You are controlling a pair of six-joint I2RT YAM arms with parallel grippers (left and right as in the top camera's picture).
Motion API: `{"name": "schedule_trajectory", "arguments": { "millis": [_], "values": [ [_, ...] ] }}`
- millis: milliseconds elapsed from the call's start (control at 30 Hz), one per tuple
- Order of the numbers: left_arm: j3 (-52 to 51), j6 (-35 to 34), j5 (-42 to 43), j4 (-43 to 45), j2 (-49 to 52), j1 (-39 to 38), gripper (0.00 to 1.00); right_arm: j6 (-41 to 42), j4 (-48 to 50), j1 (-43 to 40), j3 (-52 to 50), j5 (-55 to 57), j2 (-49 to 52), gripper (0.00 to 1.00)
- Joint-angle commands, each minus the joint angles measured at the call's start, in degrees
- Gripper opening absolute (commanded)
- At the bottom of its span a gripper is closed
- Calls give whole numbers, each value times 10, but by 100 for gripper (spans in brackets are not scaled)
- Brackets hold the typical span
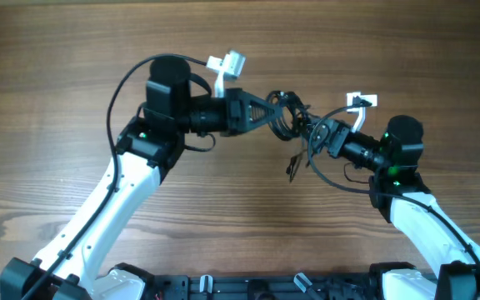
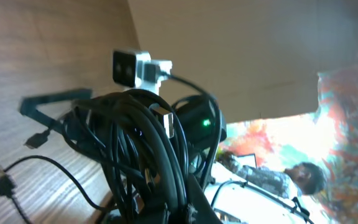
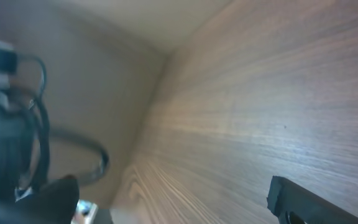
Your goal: Untangle cables
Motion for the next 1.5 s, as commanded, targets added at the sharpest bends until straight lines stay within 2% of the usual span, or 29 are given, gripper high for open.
{"name": "schedule_trajectory", "arguments": {
  "millis": [0,300,400,500,567,700,900,1033,1100,1167,1233,1300,1400,1467],
  "values": [
    [8,-5,14,5,-10,-25,4,92,13,16,0,35,5,100],
    [8,-18,16,8,-10,-40,4,121,-19,26,0,159,5,100],
    [8,-26,43,53,-10,-38,4,68,-104,25,0,243,5,100],
    [8,-53,67,125,-11,-38,4,55,-228,18,0,346,5,100],
    [8,-61,72,156,-11,-38,4,51,-283,2,0,370,5,100],
    [8,-57,70,153,-10,-38,4,-9,-285,-25,0,357,5,100],
    [8,-56,69,148,-10,-30,4,-39,-286,-70,0,331,5,100],
    [8,-10,50,107,-10,-10,4,-43,-279,-112,0,263,5,100],
    [8,2,-7,49,-10,1,4,-65,-258,-130,0,174,5,100],
    [8,2,-97,-21,-10,8,4,-88,-225,-132,0,73,5,100],
    [8,2,-174,-68,-10,7,4,-101,-213,-132,0,37,5,100],
    [8,2,-215,-88,-10,7,4,-100,-219,-132,0,50,5,100],
    [8,-1,-206,-61,-11,14,4,-90,-247,-133,0,122,5,100],
    [8,-35,-202,-33,-11,22,4,-67,-278,-133,0,169,5,100]
  ]
}}
